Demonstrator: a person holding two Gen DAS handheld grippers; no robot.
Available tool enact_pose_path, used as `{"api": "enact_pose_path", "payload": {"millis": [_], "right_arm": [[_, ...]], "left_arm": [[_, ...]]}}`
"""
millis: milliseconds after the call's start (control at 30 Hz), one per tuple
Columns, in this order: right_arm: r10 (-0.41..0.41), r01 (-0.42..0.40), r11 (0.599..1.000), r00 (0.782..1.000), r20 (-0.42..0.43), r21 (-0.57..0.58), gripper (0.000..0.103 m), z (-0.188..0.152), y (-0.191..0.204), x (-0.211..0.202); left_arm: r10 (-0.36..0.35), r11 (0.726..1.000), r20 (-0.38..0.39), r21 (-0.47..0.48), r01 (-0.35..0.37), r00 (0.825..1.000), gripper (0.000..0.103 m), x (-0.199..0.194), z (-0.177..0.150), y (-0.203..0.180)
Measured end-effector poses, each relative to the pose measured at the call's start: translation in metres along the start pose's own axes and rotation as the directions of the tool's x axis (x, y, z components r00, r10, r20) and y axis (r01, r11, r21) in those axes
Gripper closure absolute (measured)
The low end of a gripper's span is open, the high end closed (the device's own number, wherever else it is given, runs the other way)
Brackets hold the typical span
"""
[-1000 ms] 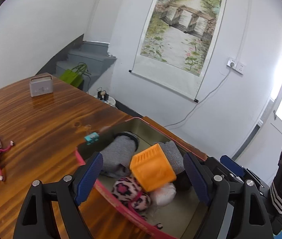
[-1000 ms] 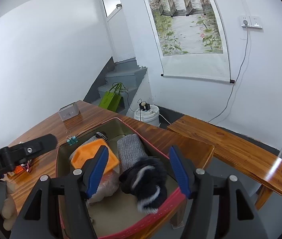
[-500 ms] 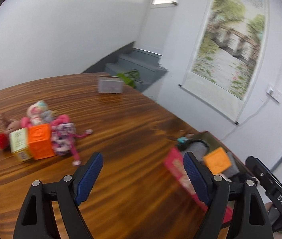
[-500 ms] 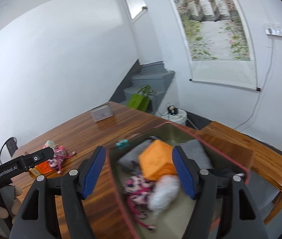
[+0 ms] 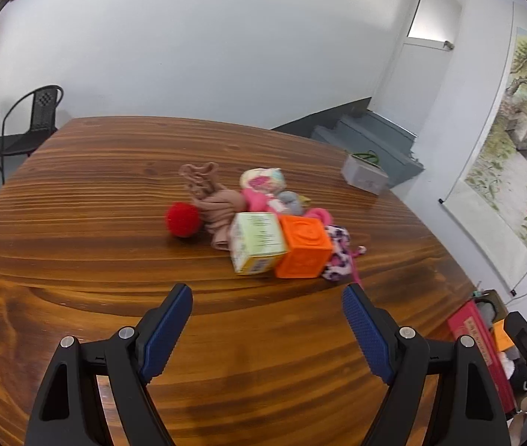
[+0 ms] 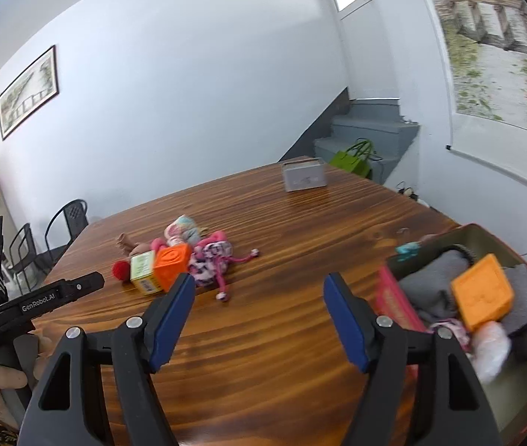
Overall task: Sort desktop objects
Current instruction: 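Move both tools back toward the pile of items on the table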
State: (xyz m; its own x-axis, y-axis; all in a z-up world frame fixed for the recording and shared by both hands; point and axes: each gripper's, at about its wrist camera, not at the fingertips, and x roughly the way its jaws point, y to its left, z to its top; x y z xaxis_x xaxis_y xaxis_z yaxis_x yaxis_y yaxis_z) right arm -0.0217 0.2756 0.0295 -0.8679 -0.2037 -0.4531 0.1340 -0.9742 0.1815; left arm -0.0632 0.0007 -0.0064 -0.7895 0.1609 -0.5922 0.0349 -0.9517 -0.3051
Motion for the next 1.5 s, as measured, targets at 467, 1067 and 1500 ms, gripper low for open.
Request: {"api": "enact_pose_path", "payload": {"millis": [467, 1067, 1500], "right_arm": [[0.053, -0.062, 0.993, 0.994, -0.098, -0.099, 0.025, 0.005, 0.058, 0.063], [0.08, -0.109, 0.978, 0.983, -0.164, -0.178, 0.025, 0.037, 0.108, 0.157], [0.048, -0.103, 0.976, 0.961, -0.274, -0.192, 0.025, 0.024, 0.112, 0.232]], "left_arm": [[0.139, 0.99, 0.016, -0.023, -0.138, 0.99, 0.018, 0.002, -0.002, 0.047], [0.15, 0.987, -0.047, -0.052, -0.152, 0.988, 0.018, 0.016, -0.003, 0.061], [0.147, 0.988, -0.064, -0.047, -0.15, 0.987, 0.018, 0.021, -0.004, 0.061]]}}
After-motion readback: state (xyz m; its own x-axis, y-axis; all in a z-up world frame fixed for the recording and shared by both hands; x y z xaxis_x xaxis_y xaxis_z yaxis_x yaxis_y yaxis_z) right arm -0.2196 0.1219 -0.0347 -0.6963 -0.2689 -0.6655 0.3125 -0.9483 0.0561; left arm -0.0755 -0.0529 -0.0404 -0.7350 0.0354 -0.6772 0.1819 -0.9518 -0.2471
